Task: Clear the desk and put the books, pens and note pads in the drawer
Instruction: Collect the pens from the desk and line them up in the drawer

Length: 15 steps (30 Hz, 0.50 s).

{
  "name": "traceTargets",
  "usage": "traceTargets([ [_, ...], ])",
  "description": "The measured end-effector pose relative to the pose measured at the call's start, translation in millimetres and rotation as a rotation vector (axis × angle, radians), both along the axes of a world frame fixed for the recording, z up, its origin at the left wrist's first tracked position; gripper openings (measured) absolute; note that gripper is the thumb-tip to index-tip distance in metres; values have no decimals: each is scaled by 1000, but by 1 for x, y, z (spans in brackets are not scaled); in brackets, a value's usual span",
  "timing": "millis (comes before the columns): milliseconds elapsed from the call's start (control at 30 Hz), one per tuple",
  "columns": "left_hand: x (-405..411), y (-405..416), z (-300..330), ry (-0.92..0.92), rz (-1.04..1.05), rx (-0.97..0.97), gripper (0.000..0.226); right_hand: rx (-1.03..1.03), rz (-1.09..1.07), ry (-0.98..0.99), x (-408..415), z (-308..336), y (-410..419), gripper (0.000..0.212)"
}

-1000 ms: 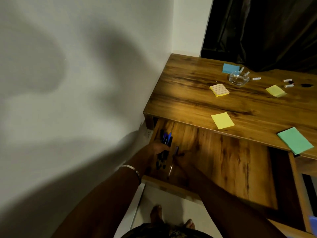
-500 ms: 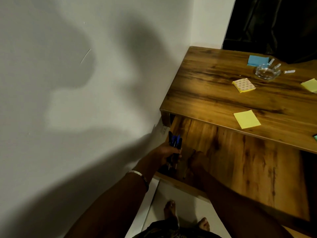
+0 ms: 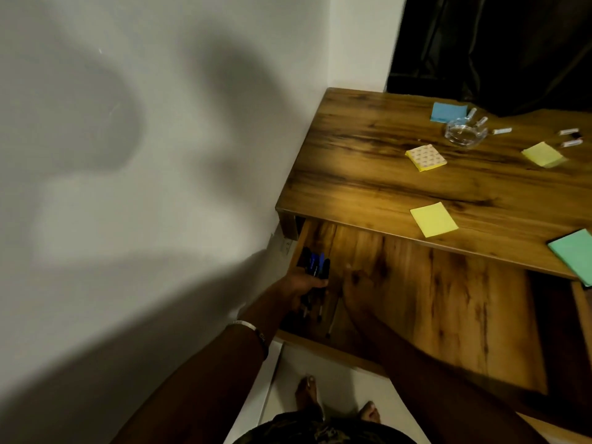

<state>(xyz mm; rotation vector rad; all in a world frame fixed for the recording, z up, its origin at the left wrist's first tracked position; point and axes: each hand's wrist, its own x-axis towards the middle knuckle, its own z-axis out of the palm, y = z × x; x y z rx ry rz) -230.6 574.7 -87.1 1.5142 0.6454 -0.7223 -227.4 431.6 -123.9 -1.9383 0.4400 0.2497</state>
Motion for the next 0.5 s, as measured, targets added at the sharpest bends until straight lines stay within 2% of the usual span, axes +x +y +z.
traceTargets([
  [33,2,-4,-2,-2,-3,36,21,115,-23,34,4,0,-2,40],
  [100,5,-14,-4,-32,-27,62,16,248,132,106,9,11,-8,38],
  [167,6,-24,-6,-71,2,-14,24,200,299,111,13,11,-17,28],
  [233,6,-33,-10,-71,1,-16,34,154,285,100,17,1,-26,18],
  [300,6,-41,-10,-45,-34,27,35,171,196,107,17,-6,-33,9],
  [400,8,-44,-12,1,-26,50,33,38,100,150,15,-16,-45,17],
  [500,7,-41,-10,30,17,-38,16,-138,163,174,11,-35,-56,27],
])
